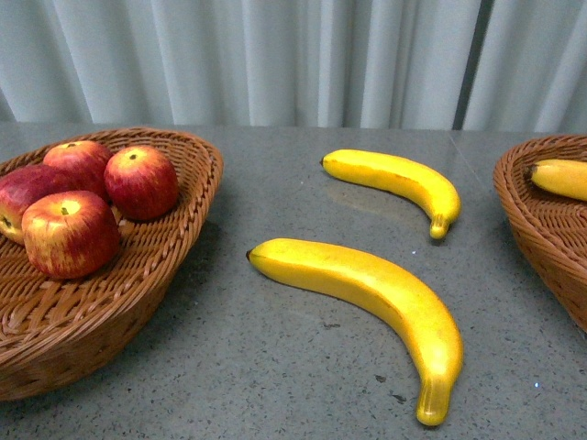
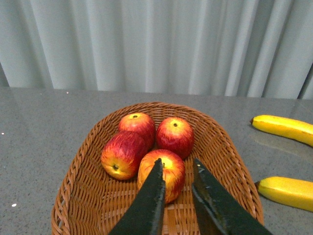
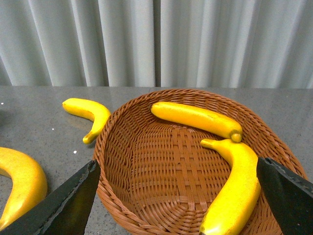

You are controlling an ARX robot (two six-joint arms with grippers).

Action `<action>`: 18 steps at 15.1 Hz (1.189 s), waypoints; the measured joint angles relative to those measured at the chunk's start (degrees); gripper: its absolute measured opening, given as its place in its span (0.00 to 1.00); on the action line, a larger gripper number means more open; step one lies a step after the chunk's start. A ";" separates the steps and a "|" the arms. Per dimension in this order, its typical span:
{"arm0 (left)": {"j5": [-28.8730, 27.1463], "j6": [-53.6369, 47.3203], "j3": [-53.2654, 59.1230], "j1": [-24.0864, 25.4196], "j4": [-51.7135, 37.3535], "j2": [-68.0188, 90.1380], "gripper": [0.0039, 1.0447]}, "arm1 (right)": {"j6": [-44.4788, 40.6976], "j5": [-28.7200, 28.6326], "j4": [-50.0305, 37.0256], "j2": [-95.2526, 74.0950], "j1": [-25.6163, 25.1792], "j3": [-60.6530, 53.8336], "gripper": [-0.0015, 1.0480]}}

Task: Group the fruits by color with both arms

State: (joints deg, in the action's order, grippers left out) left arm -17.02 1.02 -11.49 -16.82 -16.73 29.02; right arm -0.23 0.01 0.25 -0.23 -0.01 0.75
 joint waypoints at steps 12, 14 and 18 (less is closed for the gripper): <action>17.00 -0.20 9.05 16.66 6.64 -16.44 0.01 | 0.02 0.00 0.00 0.00 0.00 0.00 0.94; 17.03 -0.22 10.67 16.79 6.93 -18.88 0.01 | 0.00 0.00 0.00 0.00 0.00 0.00 0.94; 16.92 -0.24 10.62 16.76 16.76 -28.55 0.01 | 0.02 0.00 -0.09 0.00 0.00 0.00 0.94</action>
State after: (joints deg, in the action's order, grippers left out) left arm -0.10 0.78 -0.86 -0.05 0.03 0.47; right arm -0.21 0.01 0.16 -0.23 -0.01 0.75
